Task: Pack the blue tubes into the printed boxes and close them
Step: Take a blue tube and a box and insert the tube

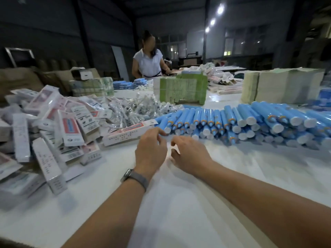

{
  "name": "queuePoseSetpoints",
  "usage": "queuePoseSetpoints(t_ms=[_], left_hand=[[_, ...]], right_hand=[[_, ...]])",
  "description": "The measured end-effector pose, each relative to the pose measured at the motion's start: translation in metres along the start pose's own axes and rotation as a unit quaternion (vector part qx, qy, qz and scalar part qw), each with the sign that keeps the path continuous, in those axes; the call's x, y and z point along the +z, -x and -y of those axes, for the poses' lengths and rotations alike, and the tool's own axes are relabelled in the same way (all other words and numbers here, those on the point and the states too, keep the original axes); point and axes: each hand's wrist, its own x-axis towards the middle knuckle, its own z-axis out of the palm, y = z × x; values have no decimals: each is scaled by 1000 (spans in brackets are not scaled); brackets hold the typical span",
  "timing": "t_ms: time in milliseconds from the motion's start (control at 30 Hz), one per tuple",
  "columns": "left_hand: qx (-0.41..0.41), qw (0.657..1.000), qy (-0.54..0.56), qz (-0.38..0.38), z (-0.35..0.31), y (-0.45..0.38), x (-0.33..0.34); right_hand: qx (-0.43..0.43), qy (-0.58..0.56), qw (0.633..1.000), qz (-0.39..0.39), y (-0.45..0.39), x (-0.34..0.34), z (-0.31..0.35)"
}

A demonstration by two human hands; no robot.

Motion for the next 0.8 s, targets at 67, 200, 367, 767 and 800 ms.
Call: queuePoseSetpoints(t_ms=[67,200,367,767,800], left_hand=[[-22,999,-21,12,3,-3,-5],[-65,986,-147,30,20,-15,-29],[-113,924,-364,5,57,-38,-92],[-177,876,-448,36,94,-60,-145],[-168,884,-435,27,86,-62,-145]], right_hand=[[-3,17,1000,-16,0,1,0],[-12,14,1000,-22,0,4,-3],[-9,20,1000,-20,-2,4,-3],[2,14,1000,12,1,-3,2],[3,15,1000,14,1,-4,1]])
